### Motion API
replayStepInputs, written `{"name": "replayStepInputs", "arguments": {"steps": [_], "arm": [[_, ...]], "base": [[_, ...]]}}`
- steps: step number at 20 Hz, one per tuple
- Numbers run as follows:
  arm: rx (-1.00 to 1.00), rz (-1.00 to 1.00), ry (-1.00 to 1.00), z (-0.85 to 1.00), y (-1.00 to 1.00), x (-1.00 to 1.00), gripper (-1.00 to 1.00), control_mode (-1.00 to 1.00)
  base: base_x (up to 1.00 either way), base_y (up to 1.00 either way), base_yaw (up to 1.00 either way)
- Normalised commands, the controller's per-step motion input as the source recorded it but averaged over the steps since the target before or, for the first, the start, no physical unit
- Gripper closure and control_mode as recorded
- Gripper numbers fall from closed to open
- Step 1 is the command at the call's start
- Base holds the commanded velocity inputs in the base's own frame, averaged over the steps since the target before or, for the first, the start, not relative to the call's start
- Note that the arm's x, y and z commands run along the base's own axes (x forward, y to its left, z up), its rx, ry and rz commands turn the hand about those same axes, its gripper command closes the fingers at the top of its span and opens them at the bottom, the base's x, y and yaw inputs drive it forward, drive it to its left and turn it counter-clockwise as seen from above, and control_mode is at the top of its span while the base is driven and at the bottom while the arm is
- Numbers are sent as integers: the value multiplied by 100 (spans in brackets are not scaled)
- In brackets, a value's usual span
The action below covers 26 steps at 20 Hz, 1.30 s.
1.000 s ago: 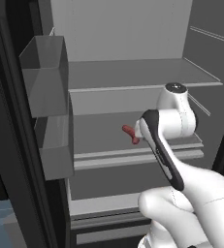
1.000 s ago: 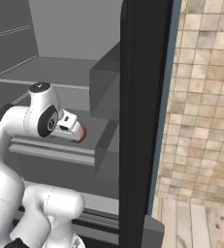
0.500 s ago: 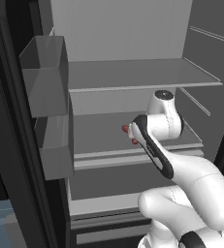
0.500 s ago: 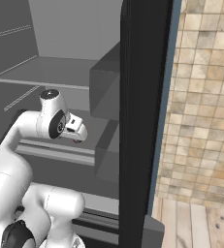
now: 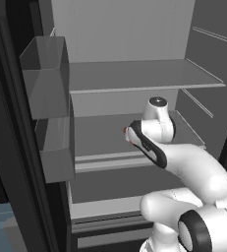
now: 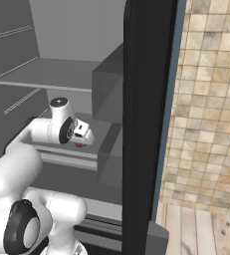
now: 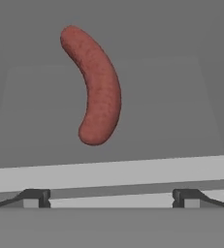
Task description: Retrieve the sausage and cheese from the fridge and place them on the cutting board on the counter.
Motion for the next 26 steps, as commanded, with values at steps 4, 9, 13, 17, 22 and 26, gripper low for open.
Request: {"name": "replayStepInputs", "arguments": {"steps": [4,9,13,17,22,26], "arm": [[0,0,0,-14,5,42,-100,-100],[0,0,0,-24,6,40,-100,-100],[0,0,0,-30,3,37,-100,-100],[0,0,0,-29,0,38,-100,-100],[0,0,0,-34,0,17,-100,-100],[0,0,3,-32,0,1,100,-100]], "base": [[0,0,0],[0,0,0],[0,0,0],[0,0,0],[0,0,0],[0,0,0]]}}
